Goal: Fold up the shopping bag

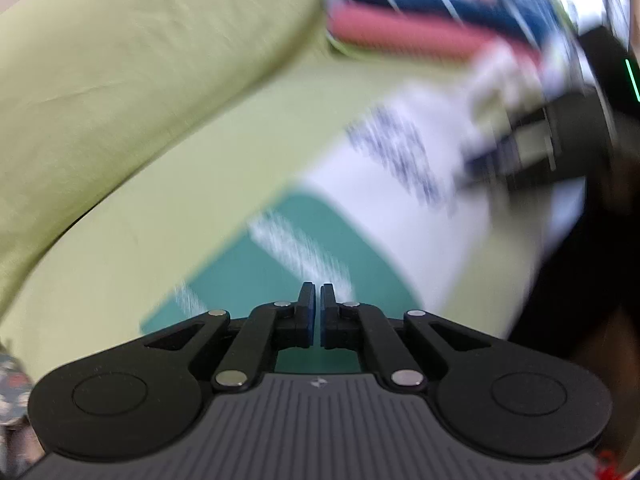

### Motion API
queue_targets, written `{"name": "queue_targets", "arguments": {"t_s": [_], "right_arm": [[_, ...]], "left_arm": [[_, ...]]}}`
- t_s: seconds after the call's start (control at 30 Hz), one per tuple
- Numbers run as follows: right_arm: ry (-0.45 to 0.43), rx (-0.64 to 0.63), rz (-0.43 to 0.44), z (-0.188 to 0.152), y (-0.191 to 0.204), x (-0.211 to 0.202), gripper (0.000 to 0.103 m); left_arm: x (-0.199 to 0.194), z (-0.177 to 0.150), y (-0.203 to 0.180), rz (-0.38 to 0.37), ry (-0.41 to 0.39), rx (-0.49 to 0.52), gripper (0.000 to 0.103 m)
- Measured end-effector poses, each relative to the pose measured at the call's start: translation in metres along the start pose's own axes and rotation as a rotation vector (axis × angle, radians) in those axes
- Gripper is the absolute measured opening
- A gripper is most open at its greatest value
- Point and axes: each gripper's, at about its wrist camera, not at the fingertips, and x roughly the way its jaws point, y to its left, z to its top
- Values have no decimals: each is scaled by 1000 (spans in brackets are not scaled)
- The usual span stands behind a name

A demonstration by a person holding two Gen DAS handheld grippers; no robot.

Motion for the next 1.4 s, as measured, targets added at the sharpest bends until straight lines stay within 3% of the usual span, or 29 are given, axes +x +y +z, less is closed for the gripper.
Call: {"name": "queue_targets", "arguments": {"t_s": [0.13, 0.23, 0.3, 0.47, 0.57, 0.6, 0.7, 0.73, 0.8, 0.87, 0.93, 1.0, 1.1, 1.23, 1.33, 1.4], "right_arm": [[-1, 11, -1, -9, -8, -7, 25], [-1, 12, -6, -15, -12, -18, 26], [2, 14, -9, -18, -14, -16, 26], [-3, 23, 0, -19, -12, -10, 26], [-3, 28, 1, -15, -10, -6, 27], [-4, 30, 0, -12, -9, -3, 27], [-2, 30, -9, 1, -2, 11, 27], [-1, 28, -11, 10, 2, 20, 27], [5, 20, -11, 21, 7, 31, 27], [29, 11, -8, 28, 7, 34, 27], [63, 17, -32, 41, 6, 37, 25], [16, 28, -64, 55, 7, 32, 25], [-73, 44, 6, 80, 13, 33, 25], [-74, -23, 48, 102, 28, 73, 22], [-27, -126, -22, 100, 37, 104, 21], [-15, -127, -118, 93, 27, 107, 21]], "left_arm": [[48, 29, -4, 18, -3, -50, 0], [79, 23, -3, 111, 53, -44, 1], [80, 5, 3, 207, 32, -26, 1], [55, -31, 51, 388, 134, -97, 1], [33, -29, 64, 426, 170, -139, 0], [22, -24, 63, 415, 141, -157, 0], [2, -8, 39, 280, 31, -182, 1], [6, -5, 29, 246, 35, -170, 9], [26, -10, 12, 217, 89, -144, 11], [42, -23, 1, 235, 111, -136, 1], [44, -25, -10, 265, 96, -83, 0], [46, -24, -14, 270, 104, -50, 0], [45, -26, -17, 265, 101, -42, 0], [44, -27, -18, 264, 98, -23, 0], [38, -30, -13, 261, 95, -21, 0], [37, -31, -11, 258, 91, -21, 0]]}}
